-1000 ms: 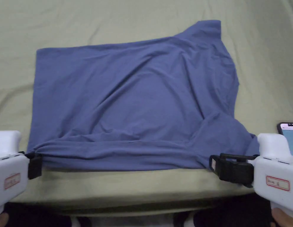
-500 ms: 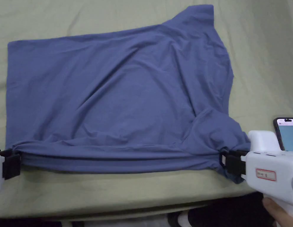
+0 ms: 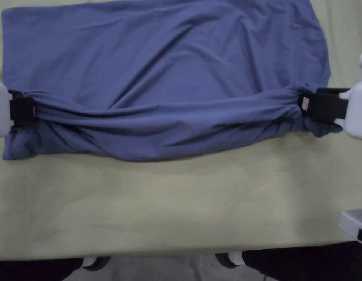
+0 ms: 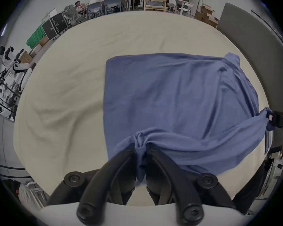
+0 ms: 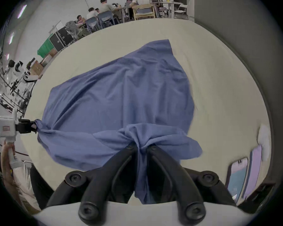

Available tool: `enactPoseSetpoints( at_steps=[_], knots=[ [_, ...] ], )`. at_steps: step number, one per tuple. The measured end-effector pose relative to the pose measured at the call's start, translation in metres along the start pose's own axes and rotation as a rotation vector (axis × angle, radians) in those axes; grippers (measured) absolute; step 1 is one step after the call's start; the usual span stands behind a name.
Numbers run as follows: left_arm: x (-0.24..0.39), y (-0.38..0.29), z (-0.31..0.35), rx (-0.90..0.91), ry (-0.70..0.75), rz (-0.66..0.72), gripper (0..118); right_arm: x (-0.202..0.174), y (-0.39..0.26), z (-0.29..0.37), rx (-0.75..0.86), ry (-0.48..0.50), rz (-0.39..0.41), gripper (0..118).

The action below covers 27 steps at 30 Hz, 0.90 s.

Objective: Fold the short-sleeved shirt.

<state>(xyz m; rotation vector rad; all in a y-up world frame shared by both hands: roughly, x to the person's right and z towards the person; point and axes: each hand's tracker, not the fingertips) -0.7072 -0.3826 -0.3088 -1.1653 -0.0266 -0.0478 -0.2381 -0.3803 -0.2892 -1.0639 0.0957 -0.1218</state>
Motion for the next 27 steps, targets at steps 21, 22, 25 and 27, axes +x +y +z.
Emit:
enactPoseSetpoints(
  at_steps=[21,22,25,27],
  knots=[
    [0.001,-0.050,0.045,0.130,0.089,-0.077,75,-0.019,-0.035,0.012,0.013,-0.007,0.023,96],
    [0.003,-0.062,0.057,0.157,0.077,-0.085,72,-0.023,-0.043,0.026,0.030,-0.008,0.037,74],
    [0.009,-0.093,0.082,0.199,-0.017,-0.015,0,-0.030,-0.075,0.047,0.086,-0.044,0.056,3],
    [0.013,-0.106,0.079,0.173,-0.040,0.017,0,-0.032,-0.087,0.049,0.085,-0.015,0.056,3]
  ],
)
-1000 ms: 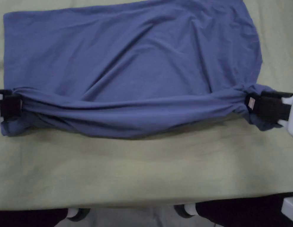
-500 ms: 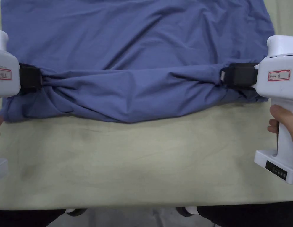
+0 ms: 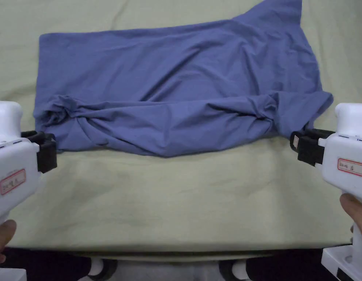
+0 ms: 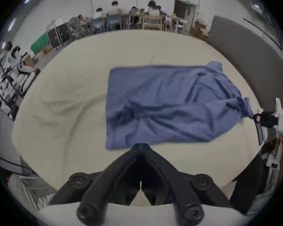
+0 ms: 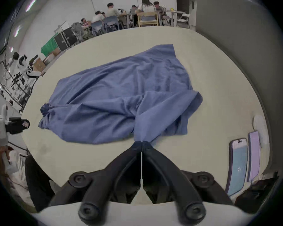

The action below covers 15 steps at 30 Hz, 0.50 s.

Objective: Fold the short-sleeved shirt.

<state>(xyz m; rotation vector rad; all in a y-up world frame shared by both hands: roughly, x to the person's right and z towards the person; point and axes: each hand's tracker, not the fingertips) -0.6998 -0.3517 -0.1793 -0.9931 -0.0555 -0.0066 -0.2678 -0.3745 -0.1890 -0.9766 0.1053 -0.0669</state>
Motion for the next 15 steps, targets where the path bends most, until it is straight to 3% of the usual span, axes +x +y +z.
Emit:
enactPoseSetpoints(
  at_steps=[3,7,8,9,10,15],
  knots=[
    [0.007,-0.013,-0.010,-0.049,0.101,-0.069,0,0.000,-0.007,0.002,-0.019,0.018,-0.023,3],
    [-0.004,-0.010,-0.022,-0.038,0.103,-0.028,0,0.000,-0.005,0.009,-0.009,0.029,-0.030,3],
    [-0.008,-0.006,-0.028,-0.027,0.114,-0.011,25,-0.001,-0.004,0.009,-0.004,0.035,-0.033,3],
    [-0.012,-0.002,-0.036,-0.020,0.134,0.005,60,-0.002,-0.002,0.010,0.001,0.040,-0.036,3],
    [-0.016,0.001,-0.046,-0.014,0.142,0.016,82,-0.003,0.000,0.010,0.003,0.045,-0.038,3],
    [-0.022,0.005,-0.093,-0.108,0.091,-0.072,82,0.000,0.007,0.007,0.005,0.049,-0.040,3]
  ],
)
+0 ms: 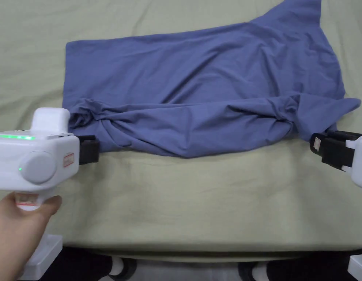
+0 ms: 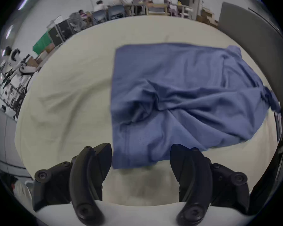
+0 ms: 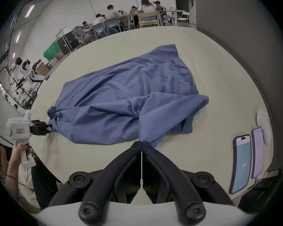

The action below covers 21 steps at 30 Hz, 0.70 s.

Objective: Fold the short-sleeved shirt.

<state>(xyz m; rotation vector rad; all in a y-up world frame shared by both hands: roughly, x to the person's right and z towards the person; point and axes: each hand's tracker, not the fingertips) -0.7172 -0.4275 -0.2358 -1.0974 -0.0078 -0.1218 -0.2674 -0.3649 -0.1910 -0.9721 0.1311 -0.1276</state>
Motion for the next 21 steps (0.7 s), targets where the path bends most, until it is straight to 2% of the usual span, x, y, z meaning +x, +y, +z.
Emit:
enactPoseSetpoints(
  at_steps=[3,4,5,6,7,8,11,12,13,14,15,16,17,19,21],
  knots=[
    [0.005,-0.010,-0.007,0.055,0.011,-0.090,80,0.000,0.002,-0.003,-0.005,-0.008,-0.001,3],
    [0.004,-0.008,-0.002,0.065,0.003,-0.074,69,0.001,0.002,-0.004,-0.008,-0.009,-0.001,3],
    [0.002,-0.005,0.003,0.051,-0.069,-0.030,26,0.000,0.002,-0.005,-0.012,-0.011,0.001,3],
    [0.002,-0.002,0.007,0.080,-0.084,-0.002,5,0.000,0.001,-0.006,-0.018,-0.015,0.005,3],
    [0.006,-0.002,0.010,0.108,-0.021,-0.017,5,0.000,0.000,-0.008,-0.025,-0.017,0.011,3],
    [0.009,0.002,0.009,0.046,-0.025,-0.084,5,0.000,-0.001,-0.010,-0.035,-0.022,0.017,3],
    [0.004,0.004,0.020,0.084,-0.031,-0.074,5,0.008,-0.005,-0.011,-0.058,-0.012,0.004,3],
    [0.000,0.005,0.024,0.084,-0.040,-0.056,5,0.012,-0.006,-0.011,-0.062,-0.006,-0.012,8],
    [-0.006,0.005,0.026,0.096,-0.062,-0.016,5,0.018,-0.007,-0.010,-0.063,0.003,-0.039,40],
    [-0.011,0.004,0.030,0.104,-0.078,0.004,5,0.026,-0.007,-0.011,-0.073,0.008,-0.082,103],
    [-0.017,0.004,0.031,0.099,-0.086,0.030,5,0.034,-0.006,-0.017,-0.101,0.006,-0.090,118],
    [-0.020,0.004,0.031,0.096,-0.092,0.045,5,0.038,-0.006,-0.024,-0.096,0.000,-0.081,118],
    [-0.023,0.004,0.029,0.093,-0.092,0.051,5,0.045,-0.002,-0.021,-0.005,-0.028,-0.078,118],
    [-0.023,0.005,0.025,0.076,-0.083,0.044,5,0.054,0.007,-0.038,-0.070,-0.040,-0.111,118],
    [-0.018,0.008,0.020,0.058,-0.081,0.036,5,0.049,0.016,-0.067,-0.110,-0.076,-0.057,115]
  ],
)
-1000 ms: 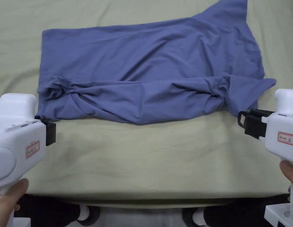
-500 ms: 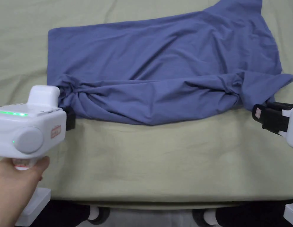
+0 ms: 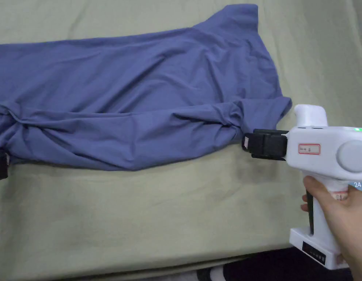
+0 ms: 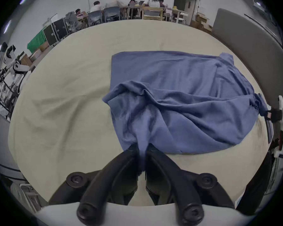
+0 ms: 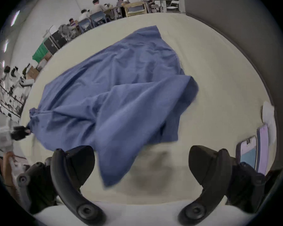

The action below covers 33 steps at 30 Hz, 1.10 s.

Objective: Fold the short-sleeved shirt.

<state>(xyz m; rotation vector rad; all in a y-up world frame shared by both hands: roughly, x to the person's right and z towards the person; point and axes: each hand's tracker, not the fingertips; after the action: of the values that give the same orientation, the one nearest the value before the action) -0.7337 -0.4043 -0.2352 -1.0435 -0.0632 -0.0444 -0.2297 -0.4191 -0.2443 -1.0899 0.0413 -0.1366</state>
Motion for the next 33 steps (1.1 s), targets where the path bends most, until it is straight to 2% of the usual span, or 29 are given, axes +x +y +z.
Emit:
enactPoseSetpoints(
  at_steps=[1,2,3,4,5,6,7,8,9,12,18,21,30,31,32,33],
  knots=[
    [0.002,0.000,-0.002,-0.001,0.005,-0.007,5,-0.003,0.006,-0.011,-0.009,-0.025,0.047,108],
    [0.003,0.001,-0.004,-0.005,0.014,-0.022,5,-0.005,0.014,-0.023,-0.037,-0.052,0.087,88],
    [0.003,0.002,-0.007,-0.012,0.019,-0.027,5,-0.006,0.020,-0.033,-0.049,-0.063,0.114,77],
    [0.004,0.004,-0.009,-0.016,0.020,-0.028,5,-0.006,0.024,-0.041,-0.060,-0.038,0.122,73],
    [0.004,0.006,-0.010,-0.018,0.019,-0.027,5,-0.005,0.027,-0.042,-0.063,0.006,0.101,52],
    [0.003,0.007,-0.010,-0.022,0.019,-0.022,5,-0.006,0.028,-0.032,-0.045,-0.011,0.093,52],
    [0.002,0.007,-0.009,-0.022,0.017,-0.021,5,-0.003,0.031,-0.026,-0.027,0.034,0.112,42],
    [0.002,0.008,-0.009,-0.016,0.016,-0.019,5,-0.001,0.031,-0.018,0.004,0.082,0.095,27],
    [0.000,0.009,-0.007,-0.012,0.019,-0.012,5,0.000,0.029,-0.013,0.009,0.110,0.061,23],
    [-0.006,0.011,0.002,-0.003,-0.014,0.016,5,-0.009,0.023,0.002,-0.004,0.046,0.161,23],
    [-0.012,0.004,0.027,0.009,-0.028,-0.016,5,-0.014,0.000,0.046,-0.021,0.090,0.166,23],
    [-0.015,-0.007,0.034,-0.015,0.042,-0.091,5,-0.016,-0.019,0.059,-0.055,0.085,0.183,23],
    [-0.022,-0.046,0.023,-0.115,0.027,-0.100,5,-0.016,-0.063,0.041,-0.184,0.082,0.195,23],
    [-0.022,-0.046,0.022,-0.118,0.022,-0.083,7,-0.014,-0.063,0.039,-0.186,0.082,0.191,30],
    [-0.022,-0.045,0.021,-0.119,0.024,-0.064,30,-0.013,-0.061,0.037,-0.190,0.087,0.171,55],
    [-0.022,-0.044,0.021,-0.125,0.028,-0.033,62,-0.014,-0.060,0.037,-0.192,0.087,0.162,93]
  ],
)
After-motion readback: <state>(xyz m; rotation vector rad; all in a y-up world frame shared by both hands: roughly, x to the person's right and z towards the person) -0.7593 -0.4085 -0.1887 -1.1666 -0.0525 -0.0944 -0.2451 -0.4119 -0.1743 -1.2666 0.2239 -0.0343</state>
